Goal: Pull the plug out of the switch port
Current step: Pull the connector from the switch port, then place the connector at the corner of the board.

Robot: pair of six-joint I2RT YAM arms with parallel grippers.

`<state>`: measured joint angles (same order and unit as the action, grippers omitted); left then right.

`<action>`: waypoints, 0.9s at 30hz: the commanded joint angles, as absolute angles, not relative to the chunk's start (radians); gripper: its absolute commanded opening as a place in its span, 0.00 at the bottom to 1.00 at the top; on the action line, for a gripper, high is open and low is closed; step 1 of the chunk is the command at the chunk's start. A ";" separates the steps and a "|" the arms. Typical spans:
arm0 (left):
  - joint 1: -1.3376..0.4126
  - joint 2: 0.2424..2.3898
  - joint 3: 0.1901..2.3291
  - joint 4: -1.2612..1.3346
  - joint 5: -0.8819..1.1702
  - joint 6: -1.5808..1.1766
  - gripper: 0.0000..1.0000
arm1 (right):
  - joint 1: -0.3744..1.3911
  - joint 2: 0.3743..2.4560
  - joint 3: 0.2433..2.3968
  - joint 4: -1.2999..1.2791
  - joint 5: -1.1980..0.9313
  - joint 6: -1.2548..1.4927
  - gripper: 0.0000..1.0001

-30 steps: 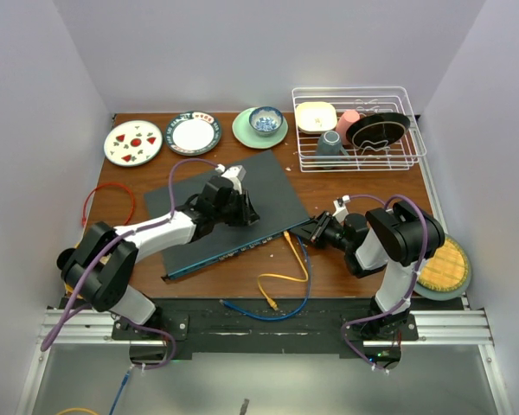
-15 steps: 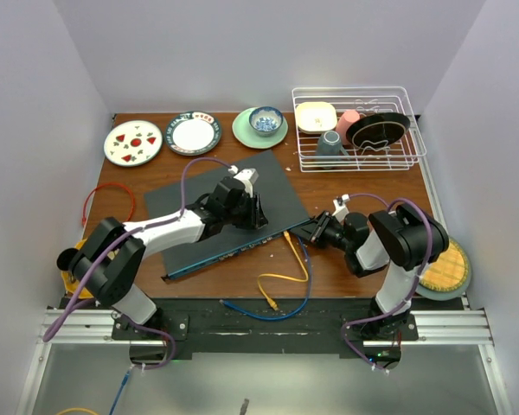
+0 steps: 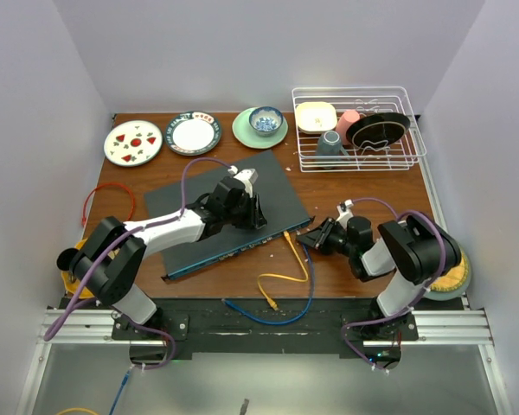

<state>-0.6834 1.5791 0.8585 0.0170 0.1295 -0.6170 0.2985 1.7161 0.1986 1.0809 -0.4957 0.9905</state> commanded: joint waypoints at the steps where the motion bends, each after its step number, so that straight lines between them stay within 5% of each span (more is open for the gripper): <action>1: -0.686 1.552 0.893 0.025 0.124 -0.618 0.35 | 0.296 1.608 0.175 1.009 -0.477 0.951 0.00; 4: -0.687 1.530 0.894 0.017 0.114 -0.615 0.35 | 0.296 1.462 0.170 0.927 -0.466 0.951 0.00; 12: -0.686 1.440 0.897 0.002 0.054 -0.603 0.35 | 0.296 0.885 0.423 0.158 -0.215 0.723 0.00; 27: -0.687 1.335 0.867 0.002 0.043 -0.609 0.36 | 0.295 0.832 0.843 -0.398 -0.074 0.503 0.00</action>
<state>-0.6834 1.3766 0.8585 -0.0208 0.0517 -0.6167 0.2989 0.7746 0.6525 -0.1669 -0.1680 0.6319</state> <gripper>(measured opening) 0.357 0.160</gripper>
